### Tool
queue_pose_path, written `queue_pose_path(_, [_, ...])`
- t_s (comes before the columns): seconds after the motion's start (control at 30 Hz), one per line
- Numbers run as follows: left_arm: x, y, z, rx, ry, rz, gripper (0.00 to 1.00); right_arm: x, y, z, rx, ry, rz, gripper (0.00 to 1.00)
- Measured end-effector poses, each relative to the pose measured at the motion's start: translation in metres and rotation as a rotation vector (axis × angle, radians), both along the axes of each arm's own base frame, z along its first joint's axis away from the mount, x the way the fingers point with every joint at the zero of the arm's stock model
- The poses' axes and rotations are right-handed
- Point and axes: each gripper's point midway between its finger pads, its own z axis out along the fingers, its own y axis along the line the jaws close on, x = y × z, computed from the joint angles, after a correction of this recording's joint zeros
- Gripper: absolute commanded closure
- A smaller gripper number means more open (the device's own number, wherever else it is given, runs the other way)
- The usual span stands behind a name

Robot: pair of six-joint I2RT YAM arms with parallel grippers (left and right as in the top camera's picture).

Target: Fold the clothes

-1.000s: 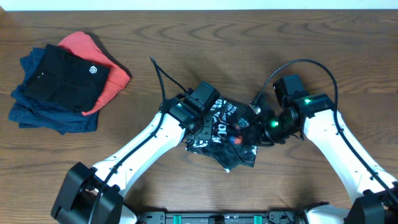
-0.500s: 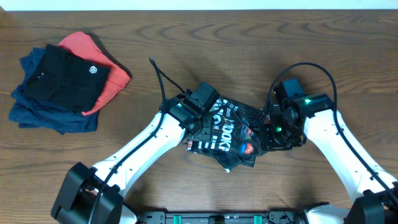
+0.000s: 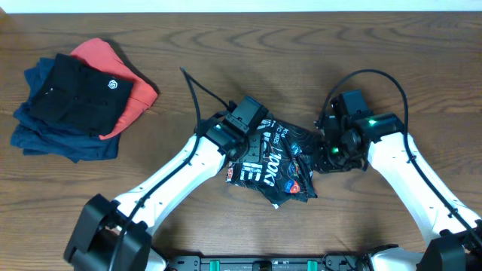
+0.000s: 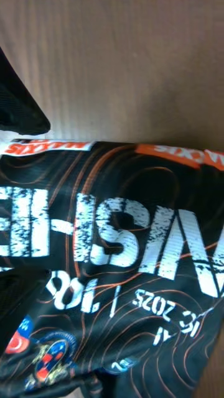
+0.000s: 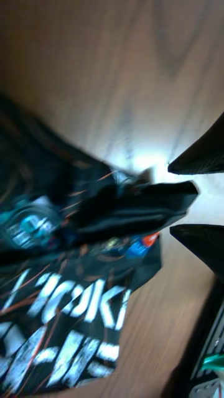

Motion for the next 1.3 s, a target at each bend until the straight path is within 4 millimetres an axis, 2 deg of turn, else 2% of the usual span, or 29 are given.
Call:
queue_pose_path(0.17, [-0.003, 0.003, -0.033, 0.063, 0.074, -0.008, 0.31, 0.005, 0.009, -0.002, 0.024, -0.019, 0.027, 0.69])
queue_pose_path(0.27, [-0.009, 0.007, -0.056, 0.107, 0.137, -0.014, 0.31, 0.008, 0.012, -0.013, 0.024, 0.002, 0.037, 0.67])
queue_pose_path(0.33, [-0.013, 0.009, -0.063, 0.124, 0.163, -0.016, 0.32, 0.009, 0.014, -0.024, 0.018, 0.024, 0.045, 0.67])
queue_pose_path(0.4, [-0.018, 0.012, -0.065, 0.138, 0.182, -0.017, 0.31, 0.007, 0.017, -0.036, 0.011, 0.058, 0.057, 0.7])
queue_pose_path(0.47, [-0.02, 0.014, -0.065, 0.147, 0.192, -0.02, 0.31, 0.005, 0.02, -0.049, 0.002, 0.093, 0.07, 0.81])
queue_pose_path(0.53, [-0.026, 0.019, -0.065, 0.165, 0.215, -0.023, 0.31, 0.003, 0.022, -0.063, -0.006, 0.128, 0.081, 0.99])
queue_pose_path(0.7, [-0.036, 0.027, -0.066, 0.196, 0.257, -0.024, 0.31, -0.002, 0.02, -0.088, -0.036, 0.196, 0.081, 0.99])
queue_pose_path(0.83, [-0.037, 0.027, -0.066, 0.2, 0.261, -0.024, 0.31, 0.001, 0.015, -0.089, -0.053, 0.201, 0.037, 0.99])
queue_pose_path(1.03, [-0.037, 0.027, -0.066, 0.196, 0.264, -0.02, 0.31, 0.028, 0.002, -0.089, -0.079, 0.111, -0.032, 0.99])
queue_pose_path(1.13, [-0.038, 0.025, -0.066, 0.186, 0.271, -0.003, 0.31, 0.047, -0.006, -0.089, -0.116, 0.031, -0.054, 0.98])
queue_pose_path(1.3, [-0.039, 0.024, -0.066, 0.178, 0.275, 0.02, 0.31, 0.081, -0.02, -0.087, -0.207, -0.117, -0.09, 0.92])
